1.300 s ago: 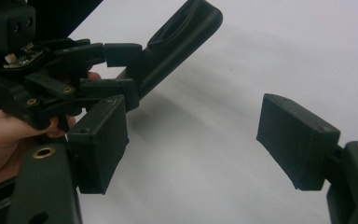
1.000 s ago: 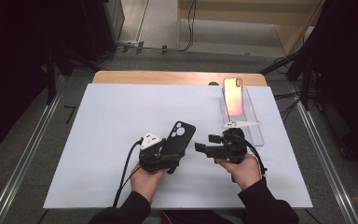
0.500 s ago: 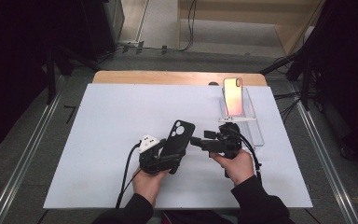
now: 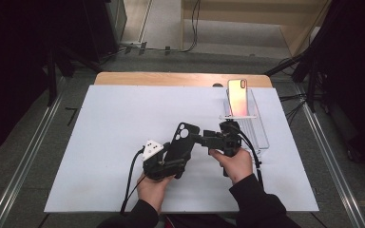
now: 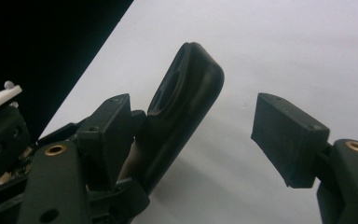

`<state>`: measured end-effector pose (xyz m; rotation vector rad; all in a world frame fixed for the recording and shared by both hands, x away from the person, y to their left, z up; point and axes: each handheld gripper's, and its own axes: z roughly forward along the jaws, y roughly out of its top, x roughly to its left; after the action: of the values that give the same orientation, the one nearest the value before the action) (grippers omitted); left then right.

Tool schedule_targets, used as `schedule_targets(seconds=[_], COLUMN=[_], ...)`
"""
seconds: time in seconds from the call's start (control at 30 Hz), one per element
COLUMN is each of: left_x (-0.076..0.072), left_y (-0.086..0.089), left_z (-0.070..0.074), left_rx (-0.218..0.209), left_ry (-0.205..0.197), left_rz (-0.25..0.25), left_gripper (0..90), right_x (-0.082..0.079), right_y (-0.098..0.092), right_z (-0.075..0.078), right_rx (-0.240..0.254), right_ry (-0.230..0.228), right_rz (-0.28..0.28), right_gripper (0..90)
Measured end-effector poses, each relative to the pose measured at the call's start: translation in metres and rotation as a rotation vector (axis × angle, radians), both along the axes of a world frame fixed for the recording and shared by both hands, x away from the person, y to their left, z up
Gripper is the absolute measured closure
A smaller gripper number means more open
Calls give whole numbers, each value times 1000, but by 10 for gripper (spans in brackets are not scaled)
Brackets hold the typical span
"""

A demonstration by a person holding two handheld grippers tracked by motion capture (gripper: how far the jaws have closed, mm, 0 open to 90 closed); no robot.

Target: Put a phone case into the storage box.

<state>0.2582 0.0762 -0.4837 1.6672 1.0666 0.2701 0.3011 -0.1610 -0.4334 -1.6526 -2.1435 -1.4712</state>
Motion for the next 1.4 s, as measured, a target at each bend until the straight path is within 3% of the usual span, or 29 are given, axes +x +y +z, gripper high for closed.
schedule_targets(seconds=[0.43,0.53,0.73,0.8,1.1,1.2,1.4], left_x=[-9,-11,-13,-14,-13,-12,-12], left_y=[-7,-9,-9,-9,-10,-10,-11], left_z=[0,-1,-1,-1,-1,-2,-2], left_rx=[13,14,9,5,-12,-23,0], left_ry=[-27,-35,-42,-44,-46,-29,-41], left_rz=[-4,-6,-9,-12,-27,-37,-44], left_gripper=[145,145,145,145,142,139,137], right_x=[10,11,15,14,13,12,10], right_y=[1,2,-1,-2,-5,-5,-2], right_z=[-5,-7,-7,-6,-2,0,3], right_rx=[34,58,108,132,167,174,200], right_ry=[22,36,72,78,64,62,60], right_rz=[-31,-35,-25,-18,7,14,47], right_gripper=[352,421,652,680,720,735,766])
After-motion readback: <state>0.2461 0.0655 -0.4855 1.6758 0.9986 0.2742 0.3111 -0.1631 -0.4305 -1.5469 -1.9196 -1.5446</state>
